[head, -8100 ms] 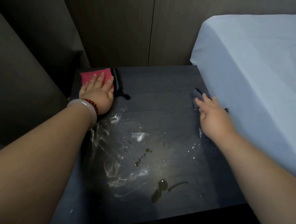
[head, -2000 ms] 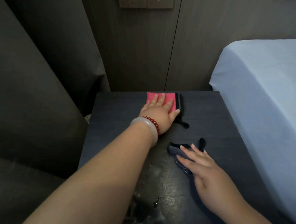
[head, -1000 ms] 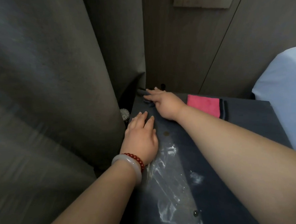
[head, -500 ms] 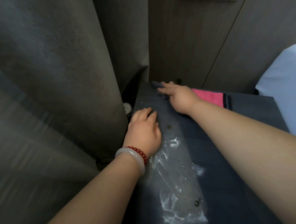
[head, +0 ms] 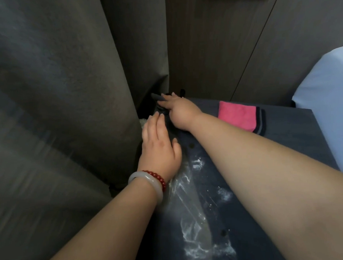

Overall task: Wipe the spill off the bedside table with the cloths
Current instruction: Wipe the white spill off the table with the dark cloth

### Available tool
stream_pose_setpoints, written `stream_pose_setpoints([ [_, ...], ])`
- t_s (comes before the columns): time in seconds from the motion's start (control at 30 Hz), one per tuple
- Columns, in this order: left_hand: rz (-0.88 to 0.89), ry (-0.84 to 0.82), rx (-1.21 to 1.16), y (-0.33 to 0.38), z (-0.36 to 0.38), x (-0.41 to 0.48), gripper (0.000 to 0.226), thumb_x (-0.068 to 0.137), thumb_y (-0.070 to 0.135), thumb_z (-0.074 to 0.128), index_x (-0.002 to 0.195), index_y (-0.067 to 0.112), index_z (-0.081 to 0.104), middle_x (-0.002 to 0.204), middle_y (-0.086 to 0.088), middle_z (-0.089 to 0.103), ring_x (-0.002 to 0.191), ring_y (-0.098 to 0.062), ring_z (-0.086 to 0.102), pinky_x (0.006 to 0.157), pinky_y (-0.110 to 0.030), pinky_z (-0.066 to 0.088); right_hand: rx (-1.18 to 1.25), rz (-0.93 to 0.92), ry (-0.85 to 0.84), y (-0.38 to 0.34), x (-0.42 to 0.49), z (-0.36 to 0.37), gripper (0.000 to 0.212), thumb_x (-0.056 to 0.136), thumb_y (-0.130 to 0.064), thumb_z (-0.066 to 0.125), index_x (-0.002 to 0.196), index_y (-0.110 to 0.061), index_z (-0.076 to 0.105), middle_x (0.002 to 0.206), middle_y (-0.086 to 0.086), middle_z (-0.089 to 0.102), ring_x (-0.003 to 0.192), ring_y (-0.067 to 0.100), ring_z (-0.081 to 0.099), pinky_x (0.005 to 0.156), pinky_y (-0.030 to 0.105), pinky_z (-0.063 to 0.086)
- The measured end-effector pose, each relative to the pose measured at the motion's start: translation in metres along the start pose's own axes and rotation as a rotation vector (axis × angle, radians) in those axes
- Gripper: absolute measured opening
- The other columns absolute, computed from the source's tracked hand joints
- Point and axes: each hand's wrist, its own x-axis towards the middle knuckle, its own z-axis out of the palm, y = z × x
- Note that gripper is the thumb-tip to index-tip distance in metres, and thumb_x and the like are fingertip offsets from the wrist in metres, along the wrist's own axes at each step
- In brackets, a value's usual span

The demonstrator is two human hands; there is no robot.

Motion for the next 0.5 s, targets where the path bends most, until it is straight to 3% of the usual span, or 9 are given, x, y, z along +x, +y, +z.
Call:
stream_pose_setpoints([
  [0.17,-0.018,0.027,-0.043,0.0,-0.002,0.0,0.062,0.095,0.033,0.035,0.15,0.009,0.018,0.158,-0.008,0.015,0.145,-0.022,0.01,0.118,-0.033,0.007,0.028,-0.198,0.02,0.007,-0.058,0.007,0.057,0.091,0.005,0.04,0.143,-0.019,0.037,0.156,0.005,0.021,0.145,0.025,0.011,0.118,0.043,0.008],
  [0.27,-0.037,0.007,-0.059,0.001,-0.005,0.0,0.058,0.098,0.034,0.033,0.149,0.01,0.022,0.157,-0.008,0.018,0.145,-0.022,0.012,0.118,-0.035,0.011,0.069,-0.179,0.099,0.016,-0.11,0.021,0.059,0.086,0.009,0.042,0.138,-0.02,0.045,0.153,0.004,0.029,0.144,0.026,0.016,0.118,0.043,0.012],
  [0.4,-0.028,-0.017,0.006,0.003,-0.01,-0.003,0.055,0.096,0.039,0.027,0.144,0.013,0.034,0.155,-0.006,0.024,0.144,-0.023,0.017,0.117,-0.044,0.021,0.064,-0.106,0.147,0.016,-0.18,0.04,0.062,0.083,0.006,0.036,0.137,-0.021,0.047,0.152,-0.001,0.03,0.142,0.02,0.017,0.115,0.031,0.007],
  [0.5,-0.062,-0.147,0.158,0.007,-0.016,-0.026,0.057,0.098,0.044,0.022,0.149,0.019,0.026,0.16,-0.003,0.014,0.147,-0.02,0.007,0.12,-0.042,0.01,0.094,-0.053,0.209,0.015,-0.228,0.054,0.064,0.078,0.005,0.037,0.134,-0.022,0.051,0.148,-0.006,0.034,0.14,0.019,0.021,0.114,0.038,0.016],
])
